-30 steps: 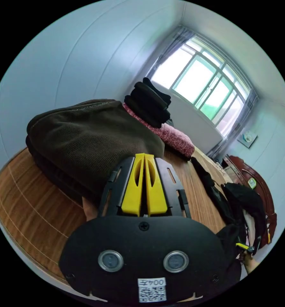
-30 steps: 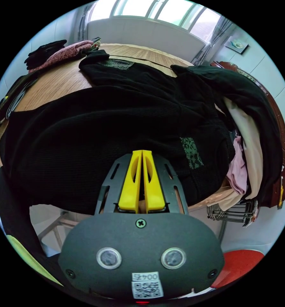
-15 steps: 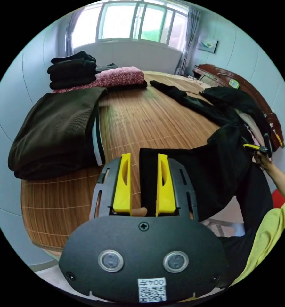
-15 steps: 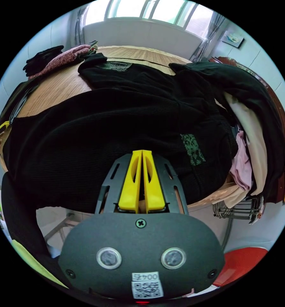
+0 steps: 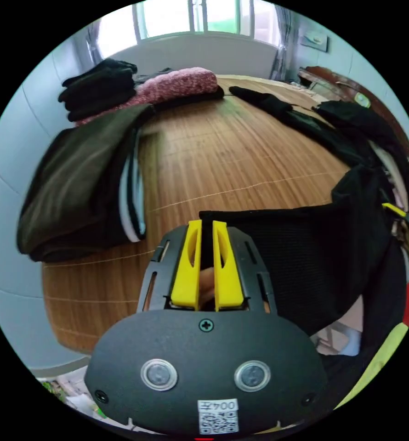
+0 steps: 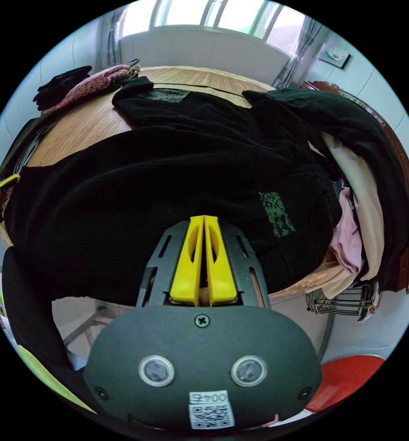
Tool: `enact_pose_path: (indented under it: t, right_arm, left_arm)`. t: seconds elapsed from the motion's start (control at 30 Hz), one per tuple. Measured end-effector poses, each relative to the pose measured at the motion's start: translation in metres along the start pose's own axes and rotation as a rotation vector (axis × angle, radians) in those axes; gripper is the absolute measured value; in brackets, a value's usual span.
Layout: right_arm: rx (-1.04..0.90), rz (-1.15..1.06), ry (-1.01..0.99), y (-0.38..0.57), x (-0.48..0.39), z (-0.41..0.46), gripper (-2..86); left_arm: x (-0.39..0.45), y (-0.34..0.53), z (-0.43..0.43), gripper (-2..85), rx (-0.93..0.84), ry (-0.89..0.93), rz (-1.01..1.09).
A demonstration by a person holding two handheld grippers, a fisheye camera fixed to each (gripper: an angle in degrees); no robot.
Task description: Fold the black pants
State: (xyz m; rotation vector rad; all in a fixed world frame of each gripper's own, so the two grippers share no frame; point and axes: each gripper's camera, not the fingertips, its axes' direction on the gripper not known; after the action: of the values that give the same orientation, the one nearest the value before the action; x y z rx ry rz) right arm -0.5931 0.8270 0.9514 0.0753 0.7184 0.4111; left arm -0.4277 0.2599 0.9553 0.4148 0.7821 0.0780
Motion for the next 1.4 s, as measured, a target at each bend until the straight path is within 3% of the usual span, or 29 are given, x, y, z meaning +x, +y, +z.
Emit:
enact_pose_path:
  t: [0.13,0.33,0.47,0.57,0.63,0.73,0.83,0.97,1.13,1.27,1.4]
  right_arm:
    - [0.001,0.011,-0.012,0.008,0.011,0.004,-0.7]
    - [0.003,-0.013,-0.024,0.023,0.023,0.010,-0.7]
    - [0.012,-0.014,-0.013,0.037,0.032,0.012,-0.7]
    - [0.041,0.010,-0.050,0.051,0.050,0.010,-0.7]
    - [0.068,0.055,-0.093,0.063,0.067,0.007,-0.6]
    - [0.133,0.189,-0.165,0.089,0.108,-0.002,-0.4]
    - [0.167,0.279,-0.269,0.115,0.156,-0.010,0.6]
    - [0.298,0.557,-0.178,0.171,0.261,-0.020,6.7]
    - [0.289,0.972,-0.635,0.242,0.387,0.049,12.6]
    - [0.321,1.037,-0.930,0.255,0.404,0.098,12.1]
    - [0.375,1.121,-1.002,0.256,0.407,0.116,8.2]
  left_arm:
    - [-0.017,0.015,-0.034,2.6,0.056,-0.229,-0.206]
    - [-0.047,0.038,-0.008,0.6,-0.094,-0.116,-0.360]
    - [-0.053,0.056,-0.044,0.3,0.092,-0.180,-0.497]
    - [-0.028,0.065,-0.075,0.3,0.282,-0.147,-0.433]
    - [0.004,0.059,-0.058,0.5,0.206,-0.029,-0.299]
    - [0.032,0.059,-0.016,0.7,0.042,-0.023,-0.254]
    - [0.039,0.070,-0.012,0.7,0.120,-0.042,-0.280]
    - [0.042,0.070,-0.013,0.5,0.121,-0.041,-0.289]
    - [0.056,0.069,-0.012,0.3,0.125,-0.087,-0.267]
    - [0.058,0.069,-0.014,0.2,0.128,-0.082,-0.278]
    - [0.055,0.071,-0.016,0.2,0.139,-0.037,-0.308]
